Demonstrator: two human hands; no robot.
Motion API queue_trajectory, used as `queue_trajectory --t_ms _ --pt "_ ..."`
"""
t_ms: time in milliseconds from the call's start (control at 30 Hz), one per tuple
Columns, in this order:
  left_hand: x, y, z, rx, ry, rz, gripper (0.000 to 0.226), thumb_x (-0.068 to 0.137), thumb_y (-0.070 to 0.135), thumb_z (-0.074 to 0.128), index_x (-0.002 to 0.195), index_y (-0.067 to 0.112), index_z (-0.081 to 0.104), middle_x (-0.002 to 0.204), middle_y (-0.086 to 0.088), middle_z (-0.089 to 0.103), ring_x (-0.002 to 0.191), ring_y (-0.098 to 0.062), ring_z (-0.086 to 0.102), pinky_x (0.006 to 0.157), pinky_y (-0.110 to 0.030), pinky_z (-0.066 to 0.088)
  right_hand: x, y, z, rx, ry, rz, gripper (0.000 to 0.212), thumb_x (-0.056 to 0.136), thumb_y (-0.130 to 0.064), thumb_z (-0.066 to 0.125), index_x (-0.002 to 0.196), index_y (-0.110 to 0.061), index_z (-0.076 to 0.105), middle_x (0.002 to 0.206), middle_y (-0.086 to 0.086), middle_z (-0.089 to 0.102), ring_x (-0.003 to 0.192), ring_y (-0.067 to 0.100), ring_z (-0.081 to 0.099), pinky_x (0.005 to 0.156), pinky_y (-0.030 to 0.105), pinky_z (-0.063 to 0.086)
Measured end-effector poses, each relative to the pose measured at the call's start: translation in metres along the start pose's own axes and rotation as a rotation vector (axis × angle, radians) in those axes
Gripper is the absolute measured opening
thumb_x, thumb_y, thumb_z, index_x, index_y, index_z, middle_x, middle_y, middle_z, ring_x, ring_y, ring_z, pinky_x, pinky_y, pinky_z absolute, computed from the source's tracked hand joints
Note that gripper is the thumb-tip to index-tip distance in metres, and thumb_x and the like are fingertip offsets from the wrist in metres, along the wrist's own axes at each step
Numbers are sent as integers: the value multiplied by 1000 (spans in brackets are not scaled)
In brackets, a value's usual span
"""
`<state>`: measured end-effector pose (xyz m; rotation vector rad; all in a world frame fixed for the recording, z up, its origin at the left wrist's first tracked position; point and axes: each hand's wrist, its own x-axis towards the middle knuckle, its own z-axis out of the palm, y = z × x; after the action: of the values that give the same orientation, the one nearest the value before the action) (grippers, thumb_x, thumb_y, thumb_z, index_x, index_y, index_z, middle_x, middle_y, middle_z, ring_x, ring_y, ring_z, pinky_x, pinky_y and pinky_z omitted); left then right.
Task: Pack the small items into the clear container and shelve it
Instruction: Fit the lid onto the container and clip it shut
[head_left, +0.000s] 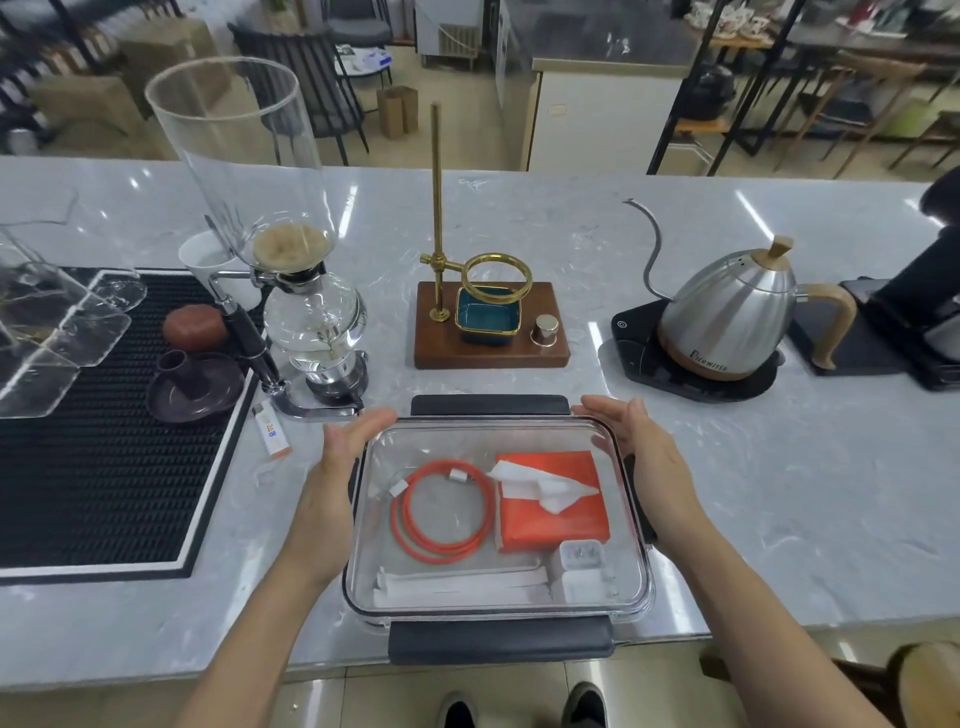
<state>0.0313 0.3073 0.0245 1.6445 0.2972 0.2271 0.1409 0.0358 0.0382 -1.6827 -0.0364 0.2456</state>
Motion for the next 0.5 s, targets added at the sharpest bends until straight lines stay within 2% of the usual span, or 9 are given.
queue_trajectory --t_ms 167,300,400,500 --pt "0 -4 0 -7 5 -1 82 83 86 17 129 33 60 141 18 57 138 5 39 117 -23 21 -1 -3 -1 -33 4 -4 51 105 -46 22 117 -25 67 115 -8 73 105 6 68 89 26 48" --pt "0 -1 0 12 15 -10 75 86 80 18 126 33 61 140 18 57 135 9 41 112 -13 23 0 -5 -2 -49 6 -12 51 106 -43 22 117 -21 67 111 -9 74 100 3 69 79 14 50" --pt "1 -2 0 -8 15 3 80 84 84 20 127 32 62 139 18 59 135 6 42 116 -22 23 1 -6 -2 -20 13 1 52 106 -42 22 115 -19 69 109 -7 75 99 6 70 77 14 51" --pt "3 -1 0 -36 32 17 82 86 82 22 130 26 63 138 12 61 136 -3 46 120 -35 26 0 -7 -2 25 29 10 54 105 -45 22 116 -19 69 111 -5 75 101 10 70 85 25 51"
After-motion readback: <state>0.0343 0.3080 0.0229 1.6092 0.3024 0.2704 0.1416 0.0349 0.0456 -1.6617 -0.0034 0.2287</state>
